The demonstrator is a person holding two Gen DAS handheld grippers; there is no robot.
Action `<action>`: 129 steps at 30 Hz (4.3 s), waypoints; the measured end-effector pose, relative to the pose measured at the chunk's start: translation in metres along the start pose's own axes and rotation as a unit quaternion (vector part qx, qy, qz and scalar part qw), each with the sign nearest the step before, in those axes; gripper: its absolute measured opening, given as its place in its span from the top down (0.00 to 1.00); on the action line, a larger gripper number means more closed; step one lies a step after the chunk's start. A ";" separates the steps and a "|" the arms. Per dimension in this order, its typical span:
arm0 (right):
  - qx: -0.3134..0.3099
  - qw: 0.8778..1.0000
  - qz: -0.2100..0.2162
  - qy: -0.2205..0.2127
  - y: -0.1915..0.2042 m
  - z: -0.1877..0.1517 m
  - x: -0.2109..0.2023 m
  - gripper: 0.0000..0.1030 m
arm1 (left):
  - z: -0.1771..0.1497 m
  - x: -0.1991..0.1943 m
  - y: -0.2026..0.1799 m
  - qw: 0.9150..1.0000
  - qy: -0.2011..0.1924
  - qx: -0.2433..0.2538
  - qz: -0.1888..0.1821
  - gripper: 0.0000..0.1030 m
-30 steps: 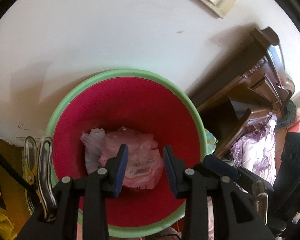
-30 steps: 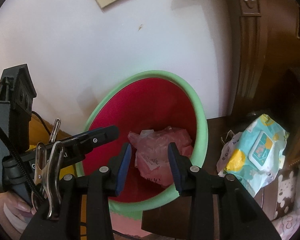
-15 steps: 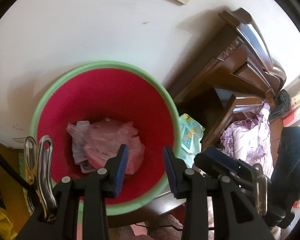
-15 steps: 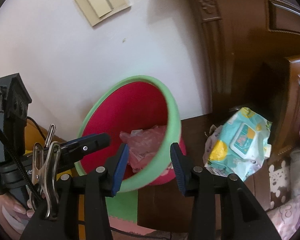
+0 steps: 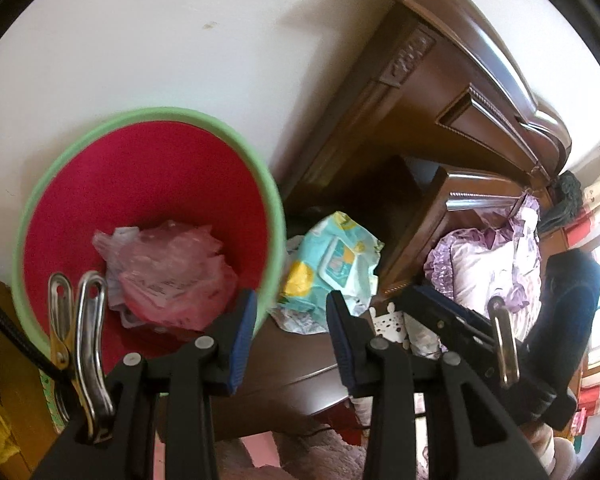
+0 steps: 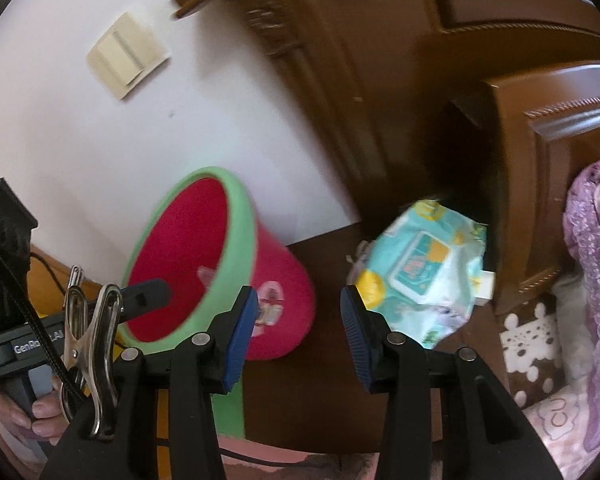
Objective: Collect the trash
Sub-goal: 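Move both open tools from the bin to the teal wipes pack, then close both tools on the teal wipes pack and lift it, then carry the teal wipes pack toward the red bin with both tools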
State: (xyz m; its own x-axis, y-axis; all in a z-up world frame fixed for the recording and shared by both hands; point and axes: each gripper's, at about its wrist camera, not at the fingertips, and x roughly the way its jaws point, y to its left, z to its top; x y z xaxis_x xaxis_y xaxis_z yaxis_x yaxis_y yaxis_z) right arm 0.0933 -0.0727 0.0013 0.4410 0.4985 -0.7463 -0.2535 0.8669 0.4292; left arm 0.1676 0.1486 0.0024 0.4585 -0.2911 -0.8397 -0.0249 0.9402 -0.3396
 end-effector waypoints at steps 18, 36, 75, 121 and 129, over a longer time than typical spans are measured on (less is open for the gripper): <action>-0.020 0.997 -0.018 0.078 -0.109 0.009 0.018 0.57 | -0.026 0.061 -0.077 0.998 0.031 -0.036 0.035 0.64; -0.029 0.990 -0.027 0.136 -0.177 0.002 0.051 0.57 | -0.054 0.191 -0.084 0.987 0.089 -0.126 0.053 0.56; -0.091 0.976 -0.039 0.194 -0.172 0.014 0.154 0.58 | -0.087 0.221 0.009 0.964 0.102 -0.187 0.159 0.55; -0.088 0.959 -0.006 0.269 -0.179 -0.037 0.134 0.82 | -0.111 0.189 -0.011 0.974 0.111 -0.194 0.047 0.63; -0.092 0.968 0.018 0.234 -0.161 -0.025 0.087 0.82 | -0.095 0.139 -0.027 0.981 0.071 -0.172 0.049 0.63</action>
State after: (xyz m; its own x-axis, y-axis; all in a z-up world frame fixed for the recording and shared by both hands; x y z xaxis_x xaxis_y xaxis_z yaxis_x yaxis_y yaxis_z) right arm 0.1513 -0.1691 -0.1458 0.0015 0.4373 -0.8993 -0.4292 0.8125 0.3944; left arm 0.1475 0.0659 -0.1455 0.3104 -0.2472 -0.9179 -0.3717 0.8572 -0.3566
